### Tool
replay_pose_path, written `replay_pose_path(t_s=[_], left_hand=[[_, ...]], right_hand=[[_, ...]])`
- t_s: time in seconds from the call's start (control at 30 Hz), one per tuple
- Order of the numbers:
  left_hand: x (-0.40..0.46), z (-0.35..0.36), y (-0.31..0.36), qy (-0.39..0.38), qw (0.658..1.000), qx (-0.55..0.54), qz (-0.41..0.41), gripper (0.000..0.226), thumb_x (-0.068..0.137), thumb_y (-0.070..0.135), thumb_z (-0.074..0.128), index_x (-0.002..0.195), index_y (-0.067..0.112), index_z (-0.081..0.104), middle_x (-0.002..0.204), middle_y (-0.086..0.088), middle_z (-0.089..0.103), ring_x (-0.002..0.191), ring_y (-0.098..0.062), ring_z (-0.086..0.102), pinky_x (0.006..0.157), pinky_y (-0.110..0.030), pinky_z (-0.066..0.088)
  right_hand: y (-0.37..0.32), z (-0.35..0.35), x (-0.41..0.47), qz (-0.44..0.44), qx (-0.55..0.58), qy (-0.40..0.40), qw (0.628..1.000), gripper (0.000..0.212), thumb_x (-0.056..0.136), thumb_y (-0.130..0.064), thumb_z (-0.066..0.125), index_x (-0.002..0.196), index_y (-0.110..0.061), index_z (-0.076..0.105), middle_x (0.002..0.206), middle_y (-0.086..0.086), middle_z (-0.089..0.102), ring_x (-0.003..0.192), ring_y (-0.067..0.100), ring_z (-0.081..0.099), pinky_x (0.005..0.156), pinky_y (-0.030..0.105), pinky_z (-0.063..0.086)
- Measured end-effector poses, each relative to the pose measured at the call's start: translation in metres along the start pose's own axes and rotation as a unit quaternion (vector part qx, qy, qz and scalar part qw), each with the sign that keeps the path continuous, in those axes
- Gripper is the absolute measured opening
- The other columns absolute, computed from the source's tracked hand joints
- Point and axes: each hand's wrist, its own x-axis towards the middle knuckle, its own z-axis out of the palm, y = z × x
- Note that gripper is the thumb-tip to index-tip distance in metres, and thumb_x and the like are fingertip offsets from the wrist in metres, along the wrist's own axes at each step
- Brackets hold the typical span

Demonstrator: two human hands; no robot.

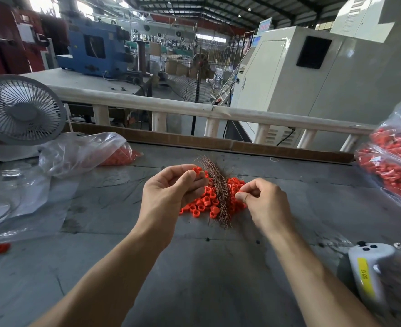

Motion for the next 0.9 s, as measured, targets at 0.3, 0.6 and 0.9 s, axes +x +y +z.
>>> replay_pose_path(t_s=[0.3, 0.6, 0.9], left_hand=[[-0.002, 0.005, -0.004, -0.025, 1.000, 0.007, -0.018, 0.016, 0.094, 0.007, 0.068, 0.108, 0.000, 0.071, 0.104, -0.021, 0.076, 0.099, -0.032, 0.076, 0.079, -0.030, 0.062], [-0.001, 0.005, -0.006, -0.046, 0.999, -0.002, -0.010, 0.030, 0.081, 0.019, 0.075, 0.106, 0.002, 0.073, 0.105, -0.021, 0.076, 0.099, -0.032, 0.076, 0.080, -0.030, 0.062], [-0.004, 0.009, -0.006, -0.058, 0.997, 0.040, 0.023, 0.022, 0.085, 0.013, 0.072, 0.104, 0.002, 0.072, 0.097, -0.018, 0.078, 0.094, -0.030, 0.077, 0.081, -0.031, 0.063]], right_hand=[[-0.038, -0.006, -0.021, -0.057, 0.346, -0.087, 0.932, 0.019, 0.087, -0.009, 0.079, 0.084, -0.027, 0.078, 0.081, -0.001, 0.076, 0.070, 0.007, 0.066, 0.063, 0.020, 0.054], [-0.048, -0.003, -0.033, -0.090, 0.292, -0.103, 0.946, 0.016, 0.092, -0.007, 0.075, 0.095, -0.022, 0.076, 0.087, -0.003, 0.078, 0.079, 0.007, 0.072, 0.074, 0.021, 0.056], [-0.050, -0.002, -0.035, -0.137, 0.245, -0.027, 0.959, 0.014, 0.090, -0.016, 0.079, 0.093, -0.029, 0.076, 0.087, -0.011, 0.077, 0.084, 0.011, 0.074, 0.077, 0.026, 0.059]])
